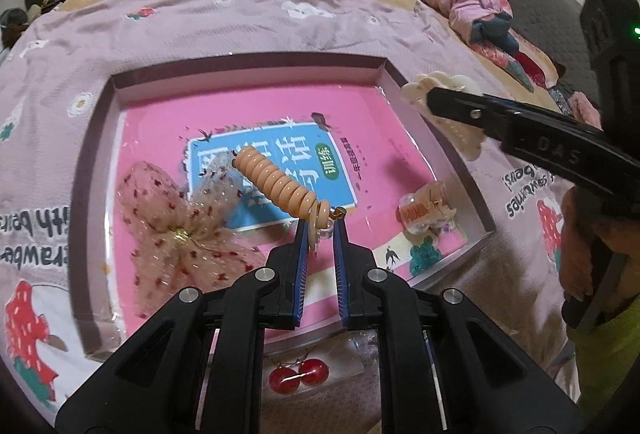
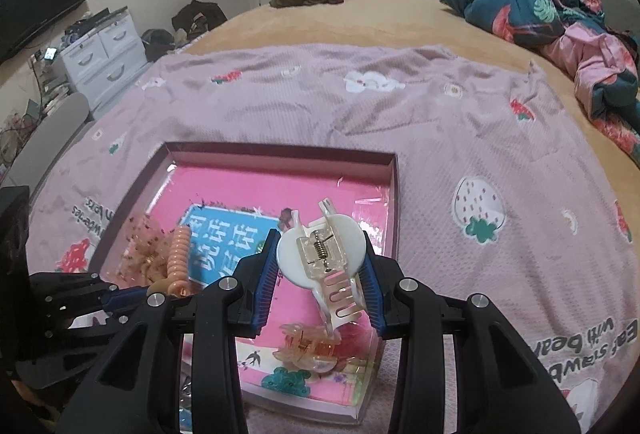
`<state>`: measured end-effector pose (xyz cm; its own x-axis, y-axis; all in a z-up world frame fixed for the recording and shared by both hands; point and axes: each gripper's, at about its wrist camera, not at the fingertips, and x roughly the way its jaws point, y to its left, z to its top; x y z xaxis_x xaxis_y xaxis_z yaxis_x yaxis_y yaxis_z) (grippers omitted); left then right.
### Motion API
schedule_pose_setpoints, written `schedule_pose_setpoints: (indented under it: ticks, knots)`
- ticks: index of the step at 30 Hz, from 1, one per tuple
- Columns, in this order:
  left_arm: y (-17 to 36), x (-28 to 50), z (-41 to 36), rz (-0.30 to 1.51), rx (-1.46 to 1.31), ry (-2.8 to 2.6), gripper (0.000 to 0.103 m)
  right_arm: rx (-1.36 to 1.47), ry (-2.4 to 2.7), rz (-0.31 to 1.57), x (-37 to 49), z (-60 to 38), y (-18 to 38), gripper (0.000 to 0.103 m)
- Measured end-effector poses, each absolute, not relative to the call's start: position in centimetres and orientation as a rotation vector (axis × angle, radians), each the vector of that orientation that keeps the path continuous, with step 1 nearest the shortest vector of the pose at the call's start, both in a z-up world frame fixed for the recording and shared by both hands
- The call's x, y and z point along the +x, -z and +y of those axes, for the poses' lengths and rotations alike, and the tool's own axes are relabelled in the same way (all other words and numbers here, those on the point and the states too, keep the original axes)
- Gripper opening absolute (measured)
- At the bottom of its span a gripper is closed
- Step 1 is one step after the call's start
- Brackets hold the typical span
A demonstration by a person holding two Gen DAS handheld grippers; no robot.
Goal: Organize jewelry
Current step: 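Open both tools to release the coil tie and claw clip into the tray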
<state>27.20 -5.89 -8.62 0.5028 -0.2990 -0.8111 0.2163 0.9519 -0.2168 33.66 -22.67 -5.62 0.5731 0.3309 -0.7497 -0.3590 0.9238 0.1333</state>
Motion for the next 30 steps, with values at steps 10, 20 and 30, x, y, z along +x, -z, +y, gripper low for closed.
schedule_pose_setpoints:
  ticks: [10, 20, 30]
  knots:
    - [10.0, 27.4, -6.0, 1.033, -0.091, 0.316, 0.006, -0.034, -0.408, 0.94, 35.1, -21.5, 8.8, 0.037]
    - [9.5, 26.5, -5.4, 1.037, -0.098, 0.302, 0.018, -0.013, -0.39, 0.977, 35.8, -21.3, 10.2, 0.037]
    - [8.4, 25.6, -4.6, 1.026, -0.112, 0.282, 0.023, -0.013, -0.39, 0.937, 34.4, -22.4, 8.5, 0.049]
